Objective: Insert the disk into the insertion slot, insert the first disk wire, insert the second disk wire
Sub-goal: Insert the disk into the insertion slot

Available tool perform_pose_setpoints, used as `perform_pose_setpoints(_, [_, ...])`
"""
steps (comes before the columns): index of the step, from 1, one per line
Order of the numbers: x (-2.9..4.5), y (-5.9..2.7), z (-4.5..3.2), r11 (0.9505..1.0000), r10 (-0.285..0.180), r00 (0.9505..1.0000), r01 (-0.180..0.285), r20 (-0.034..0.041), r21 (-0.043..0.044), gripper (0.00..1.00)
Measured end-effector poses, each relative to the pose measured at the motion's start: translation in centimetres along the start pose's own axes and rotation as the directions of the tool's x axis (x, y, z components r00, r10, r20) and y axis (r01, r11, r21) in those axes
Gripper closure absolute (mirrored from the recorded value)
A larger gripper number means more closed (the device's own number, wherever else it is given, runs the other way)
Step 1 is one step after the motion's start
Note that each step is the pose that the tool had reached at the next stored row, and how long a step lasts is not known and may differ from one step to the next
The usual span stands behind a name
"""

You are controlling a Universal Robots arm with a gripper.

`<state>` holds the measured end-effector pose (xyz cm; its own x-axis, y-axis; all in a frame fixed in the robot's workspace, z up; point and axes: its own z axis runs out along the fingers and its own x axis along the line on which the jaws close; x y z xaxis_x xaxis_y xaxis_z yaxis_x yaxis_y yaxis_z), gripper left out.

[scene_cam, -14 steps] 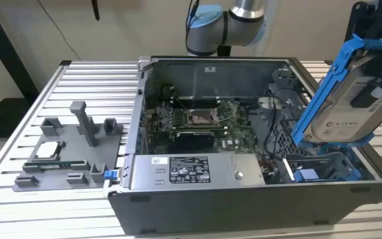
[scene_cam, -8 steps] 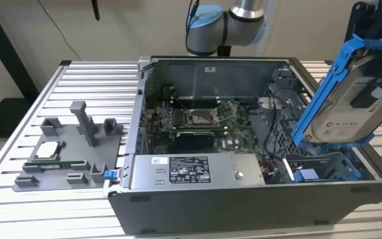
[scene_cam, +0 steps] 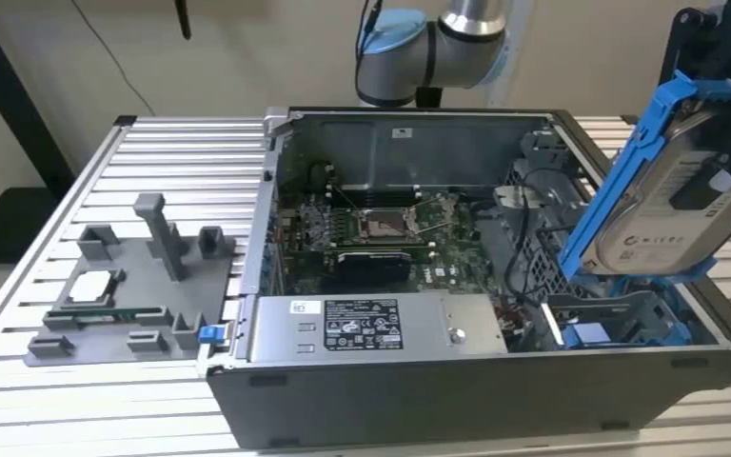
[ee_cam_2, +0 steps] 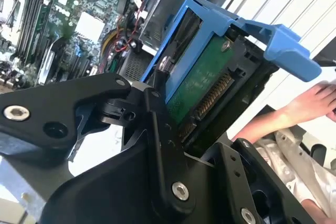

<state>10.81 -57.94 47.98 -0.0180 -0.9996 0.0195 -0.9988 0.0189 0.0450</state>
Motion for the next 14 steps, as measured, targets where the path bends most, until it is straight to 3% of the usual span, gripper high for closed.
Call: perform_pose_setpoints(14, [-0.14,-0.97,1.51,1.0,0.0,1.0,0.0,0.0001,0.0,1.0])
